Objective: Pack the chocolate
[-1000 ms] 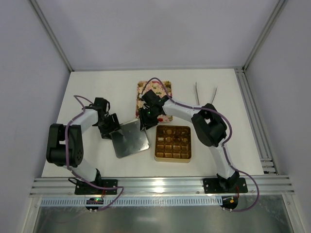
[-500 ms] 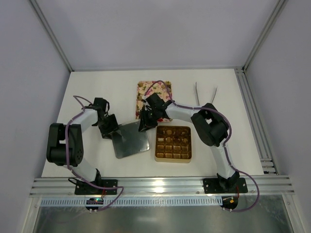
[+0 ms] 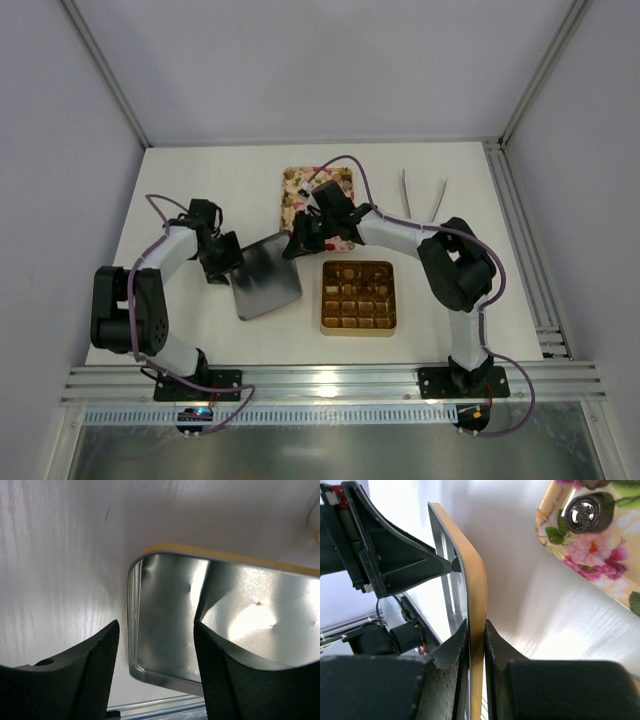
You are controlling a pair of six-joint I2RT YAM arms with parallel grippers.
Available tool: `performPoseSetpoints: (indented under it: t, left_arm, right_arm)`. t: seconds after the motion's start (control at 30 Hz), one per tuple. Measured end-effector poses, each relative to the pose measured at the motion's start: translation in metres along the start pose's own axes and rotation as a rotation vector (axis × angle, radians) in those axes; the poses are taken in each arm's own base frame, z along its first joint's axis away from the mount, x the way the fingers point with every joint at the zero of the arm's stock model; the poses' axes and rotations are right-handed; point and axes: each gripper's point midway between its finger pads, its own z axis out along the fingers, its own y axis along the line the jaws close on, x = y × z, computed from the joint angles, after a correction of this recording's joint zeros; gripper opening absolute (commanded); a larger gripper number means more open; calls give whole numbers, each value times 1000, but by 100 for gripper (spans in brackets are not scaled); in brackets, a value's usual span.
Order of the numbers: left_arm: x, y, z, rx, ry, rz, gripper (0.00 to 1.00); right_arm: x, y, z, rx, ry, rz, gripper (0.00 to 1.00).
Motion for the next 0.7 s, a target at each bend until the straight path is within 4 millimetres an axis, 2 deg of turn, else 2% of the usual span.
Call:
performPoseSetpoints:
  t: [0.17, 0.27, 0.43, 0.57, 0.7]
  left_arm:
    - [-9, -11, -35, 36, -84, 35, 68]
    - [-22, -24, -67, 79, -178, 62, 71]
    - [-39, -51, -134, 157, -390, 151, 76]
    - [-30, -81, -182, 206, -534, 294, 79]
    - [2, -122, -206, 247, -599, 510, 80]
  right_arm:
    - [-11, 11, -12, -32, -29, 8, 8]
    - [-18, 15, -20, -57, -42, 25, 7]
    - [-34, 16, -37, -76, -65, 53, 7]
    - [-58, 19, -59, -88, -102, 72, 7]
    - [-79, 24, -87, -104, -138, 84, 7]
